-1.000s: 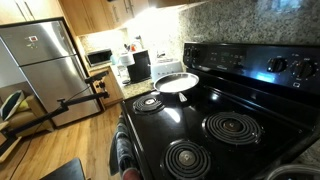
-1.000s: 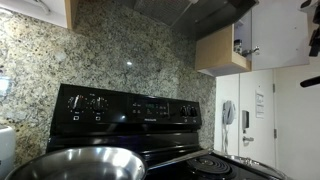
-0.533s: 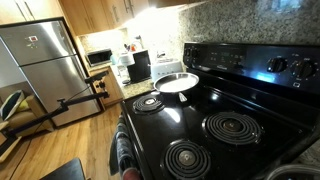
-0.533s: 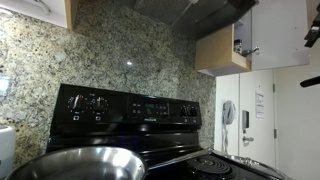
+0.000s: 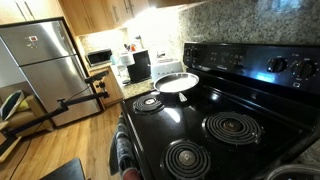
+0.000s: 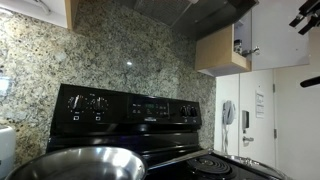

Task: Take the object from the top unit and put it on the stove

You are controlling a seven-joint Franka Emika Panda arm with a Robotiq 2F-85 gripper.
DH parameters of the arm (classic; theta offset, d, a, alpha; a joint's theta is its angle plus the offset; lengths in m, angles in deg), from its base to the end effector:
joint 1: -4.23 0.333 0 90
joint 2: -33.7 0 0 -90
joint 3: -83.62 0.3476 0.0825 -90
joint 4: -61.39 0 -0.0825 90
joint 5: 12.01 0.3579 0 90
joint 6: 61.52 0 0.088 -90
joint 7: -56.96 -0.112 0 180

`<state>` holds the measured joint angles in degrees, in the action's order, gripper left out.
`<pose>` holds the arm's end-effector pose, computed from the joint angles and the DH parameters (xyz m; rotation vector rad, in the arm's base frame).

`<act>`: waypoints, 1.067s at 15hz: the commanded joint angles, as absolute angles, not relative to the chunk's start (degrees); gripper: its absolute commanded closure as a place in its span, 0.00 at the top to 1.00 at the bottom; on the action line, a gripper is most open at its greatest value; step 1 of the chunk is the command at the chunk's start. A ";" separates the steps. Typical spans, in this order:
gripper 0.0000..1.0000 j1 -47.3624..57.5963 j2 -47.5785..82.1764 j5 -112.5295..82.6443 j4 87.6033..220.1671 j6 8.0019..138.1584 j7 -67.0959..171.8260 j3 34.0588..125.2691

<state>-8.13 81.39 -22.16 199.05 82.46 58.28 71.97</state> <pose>0.2646 -0.1571 0.7087 2.6142 -0.4154 1.3019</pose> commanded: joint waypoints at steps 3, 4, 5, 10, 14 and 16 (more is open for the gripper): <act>1.00 -10.64 81.54 -21.44 200.07 86.28 57.13 73.54; 1.00 -10.59 81.53 -21.44 200.07 86.27 57.13 73.56; 1.00 -10.58 81.51 -21.44 200.07 86.27 57.14 73.56; 1.00 -11.61 80.40 -23.67 199.08 86.62 58.72 73.56; 1.00 -12.84 78.14 -24.20 197.29 89.26 60.18 71.75; 1.00 -10.59 76.93 -23.35 196.51 93.17 63.82 69.00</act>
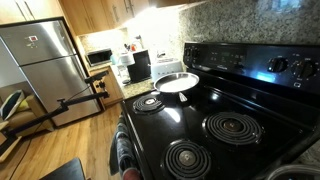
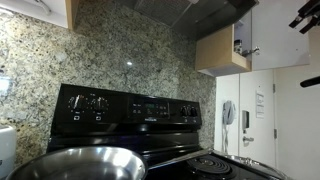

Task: Take the object from the top unit and put it on the stove

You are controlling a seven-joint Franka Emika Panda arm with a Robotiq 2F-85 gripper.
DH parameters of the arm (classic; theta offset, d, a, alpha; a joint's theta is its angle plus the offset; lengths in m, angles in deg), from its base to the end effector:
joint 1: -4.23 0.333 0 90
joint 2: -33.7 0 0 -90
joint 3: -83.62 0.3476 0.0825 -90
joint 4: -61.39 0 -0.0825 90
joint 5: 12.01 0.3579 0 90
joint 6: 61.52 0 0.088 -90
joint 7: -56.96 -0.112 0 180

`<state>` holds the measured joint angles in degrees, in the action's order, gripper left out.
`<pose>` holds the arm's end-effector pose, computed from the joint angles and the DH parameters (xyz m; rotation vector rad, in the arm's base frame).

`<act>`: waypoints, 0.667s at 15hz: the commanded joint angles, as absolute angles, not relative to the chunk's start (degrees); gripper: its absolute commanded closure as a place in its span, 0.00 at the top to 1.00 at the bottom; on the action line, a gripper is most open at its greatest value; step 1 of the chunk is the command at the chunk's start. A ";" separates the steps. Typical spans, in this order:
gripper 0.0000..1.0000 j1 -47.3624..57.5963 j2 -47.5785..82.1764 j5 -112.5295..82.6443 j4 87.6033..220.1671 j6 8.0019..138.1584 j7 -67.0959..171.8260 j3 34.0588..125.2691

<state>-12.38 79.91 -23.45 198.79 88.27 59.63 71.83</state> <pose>0.2601 -0.1792 0.7176 2.4933 -0.4433 1.3493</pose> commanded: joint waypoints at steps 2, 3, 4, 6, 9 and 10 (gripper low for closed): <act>1.00 -6.97 75.03 -21.71 195.22 97.64 68.43 65.41; 1.00 -4.33 74.34 -20.77 194.69 99.69 71.39 63.17; 1.00 -2.24 73.57 -20.05 193.87 100.97 73.64 61.32; 1.00 0.90 71.74 -18.91 192.17 102.53 76.33 58.37; 1.00 2.44 68.89 -18.31 189.65 103.31 77.74 56.10; 1.00 2.67 68.02 -18.23 188.82 103.53 78.13 55.61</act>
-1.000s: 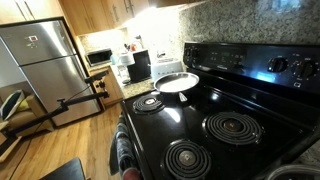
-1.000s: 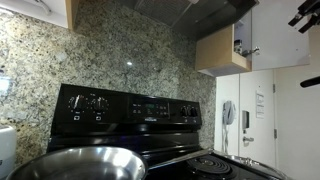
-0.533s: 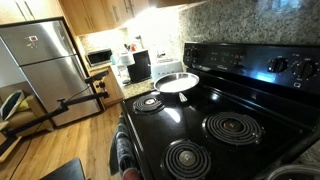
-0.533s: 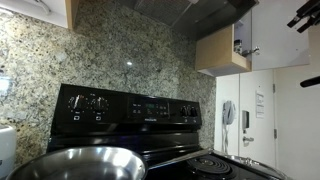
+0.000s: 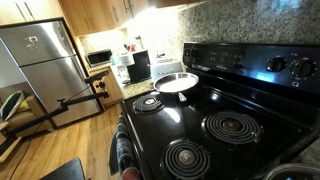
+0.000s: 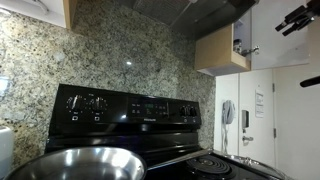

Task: Take the object from the top unit and put it on the stove

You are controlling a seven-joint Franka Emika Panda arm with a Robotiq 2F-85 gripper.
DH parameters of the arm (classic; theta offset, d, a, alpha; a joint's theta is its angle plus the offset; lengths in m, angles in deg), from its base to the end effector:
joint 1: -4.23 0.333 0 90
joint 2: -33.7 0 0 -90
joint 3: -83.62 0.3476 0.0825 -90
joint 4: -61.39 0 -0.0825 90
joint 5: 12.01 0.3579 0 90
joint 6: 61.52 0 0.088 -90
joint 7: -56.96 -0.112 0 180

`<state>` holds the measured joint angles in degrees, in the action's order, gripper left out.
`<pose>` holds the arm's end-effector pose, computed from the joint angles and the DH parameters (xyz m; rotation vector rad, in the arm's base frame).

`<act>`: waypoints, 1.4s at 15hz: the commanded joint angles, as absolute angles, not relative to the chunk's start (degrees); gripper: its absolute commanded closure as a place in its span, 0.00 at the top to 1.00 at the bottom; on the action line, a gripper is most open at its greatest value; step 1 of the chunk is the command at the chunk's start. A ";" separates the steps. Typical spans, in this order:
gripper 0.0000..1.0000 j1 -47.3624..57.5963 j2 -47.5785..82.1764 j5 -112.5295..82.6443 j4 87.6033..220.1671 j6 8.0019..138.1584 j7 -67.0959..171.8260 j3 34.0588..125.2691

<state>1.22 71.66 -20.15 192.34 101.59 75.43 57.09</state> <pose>0.2931 -0.2507 0.7327 2.3856 -0.2169 1.5442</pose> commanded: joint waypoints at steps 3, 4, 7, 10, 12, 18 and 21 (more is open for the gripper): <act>1.00 3.20 65.33 -17.39 186.15 103.26 78.63 54.51; 1.00 2.66 64.29 -17.49 185.41 103.32 78.46 54.62; 1.00 2.46 61.76 -16.73 183.29 103.18 78.41 54.28; 1.00 2.43 59.03 -15.57 181.16 103.29 78.48 53.91; 1.00 2.06 57.51 -14.75 179.56 102.67 78.23 53.96; 1.00 0.45 58.20 -14.77 180.91 102.06 77.30 55.51; 1.00 1.87 57.78 -13.73 181.57 102.66 78.61 54.61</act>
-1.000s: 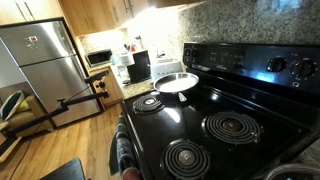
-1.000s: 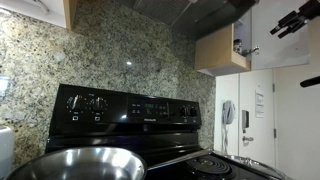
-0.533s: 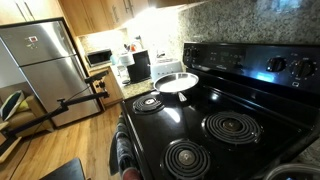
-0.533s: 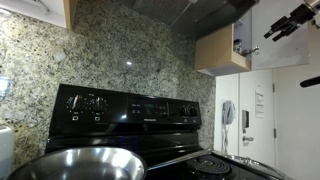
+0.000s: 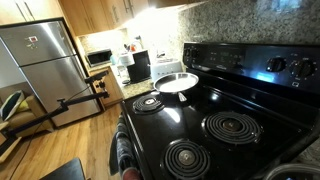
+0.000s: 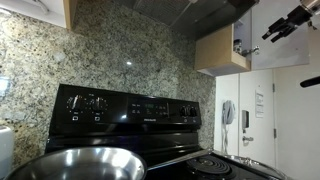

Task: Take the object from the top unit and put it on the stove

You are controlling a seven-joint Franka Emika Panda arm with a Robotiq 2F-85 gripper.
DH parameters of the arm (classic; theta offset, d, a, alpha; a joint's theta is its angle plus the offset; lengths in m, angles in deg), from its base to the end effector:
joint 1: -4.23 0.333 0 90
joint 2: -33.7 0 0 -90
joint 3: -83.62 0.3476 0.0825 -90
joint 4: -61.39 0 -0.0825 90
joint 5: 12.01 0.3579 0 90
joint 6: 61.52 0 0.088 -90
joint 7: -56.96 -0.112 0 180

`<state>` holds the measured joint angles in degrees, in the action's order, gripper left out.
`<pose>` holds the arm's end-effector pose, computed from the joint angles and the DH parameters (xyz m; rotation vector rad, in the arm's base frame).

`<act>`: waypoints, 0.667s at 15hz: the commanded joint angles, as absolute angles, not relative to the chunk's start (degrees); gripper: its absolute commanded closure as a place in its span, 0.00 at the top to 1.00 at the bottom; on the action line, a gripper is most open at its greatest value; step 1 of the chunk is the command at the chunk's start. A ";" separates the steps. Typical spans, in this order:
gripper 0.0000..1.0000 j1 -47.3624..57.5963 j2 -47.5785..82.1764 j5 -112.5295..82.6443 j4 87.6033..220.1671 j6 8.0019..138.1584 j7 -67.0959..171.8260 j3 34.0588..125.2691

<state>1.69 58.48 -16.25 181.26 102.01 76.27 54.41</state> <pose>0.3522 -0.2930 0.7443 2.3647 -0.3002 1.4686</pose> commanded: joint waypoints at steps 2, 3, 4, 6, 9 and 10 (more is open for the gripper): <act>1.00 3.00 55.49 -12.02 179.83 103.43 79.12 53.69; 1.00 6.96 55.27 -11.20 178.94 103.37 80.78 50.84; 1.00 6.64 53.46 -11.17 177.69 103.92 80.30 50.75; 1.00 11.54 51.56 -7.80 175.54 104.61 82.60 46.75; 1.00 17.95 48.68 -2.26 172.22 106.39 86.29 41.05; 1.00 20.60 48.12 0.08 171.29 107.63 88.06 38.88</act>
